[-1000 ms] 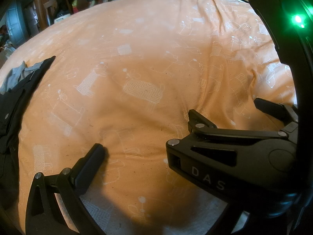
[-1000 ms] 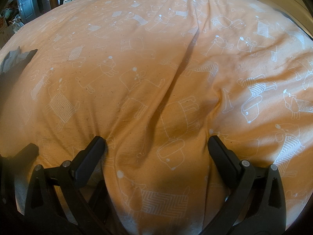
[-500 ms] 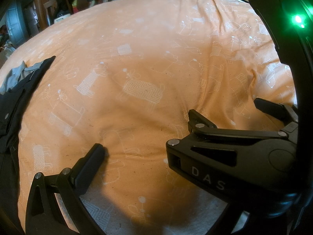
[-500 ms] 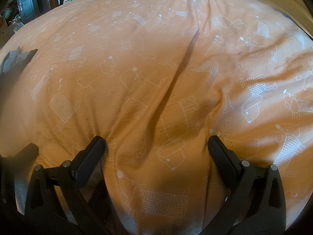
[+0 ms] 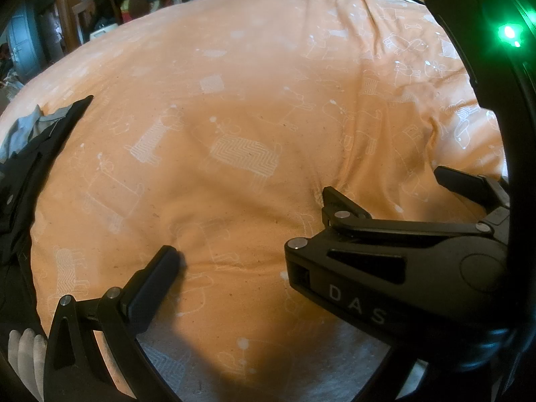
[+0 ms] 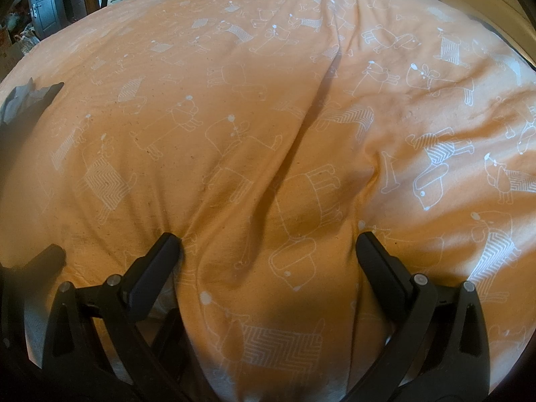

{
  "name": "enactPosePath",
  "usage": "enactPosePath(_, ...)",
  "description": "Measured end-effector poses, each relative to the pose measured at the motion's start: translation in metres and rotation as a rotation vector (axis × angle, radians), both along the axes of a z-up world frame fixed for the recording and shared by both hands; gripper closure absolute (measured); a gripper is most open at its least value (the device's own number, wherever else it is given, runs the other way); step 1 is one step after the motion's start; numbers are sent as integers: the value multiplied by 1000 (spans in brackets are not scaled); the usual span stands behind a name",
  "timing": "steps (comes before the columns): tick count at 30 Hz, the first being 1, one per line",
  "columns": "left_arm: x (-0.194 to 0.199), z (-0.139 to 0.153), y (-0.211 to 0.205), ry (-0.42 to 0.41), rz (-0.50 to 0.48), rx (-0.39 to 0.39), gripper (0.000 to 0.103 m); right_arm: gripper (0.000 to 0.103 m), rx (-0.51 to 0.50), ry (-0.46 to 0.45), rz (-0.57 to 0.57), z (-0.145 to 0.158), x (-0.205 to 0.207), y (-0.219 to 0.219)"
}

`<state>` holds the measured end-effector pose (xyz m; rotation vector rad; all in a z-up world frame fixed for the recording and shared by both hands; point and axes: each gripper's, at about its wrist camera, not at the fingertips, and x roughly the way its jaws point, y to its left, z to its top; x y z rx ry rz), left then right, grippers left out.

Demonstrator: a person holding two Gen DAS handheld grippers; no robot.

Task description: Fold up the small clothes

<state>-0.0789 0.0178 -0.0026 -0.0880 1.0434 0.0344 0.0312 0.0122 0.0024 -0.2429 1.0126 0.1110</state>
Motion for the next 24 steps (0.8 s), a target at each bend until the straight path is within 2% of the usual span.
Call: enactPosePath(24, -1, 0, 0, 1, 1, 7, 0, 0, 5, -3, 2, 1, 0, -2)
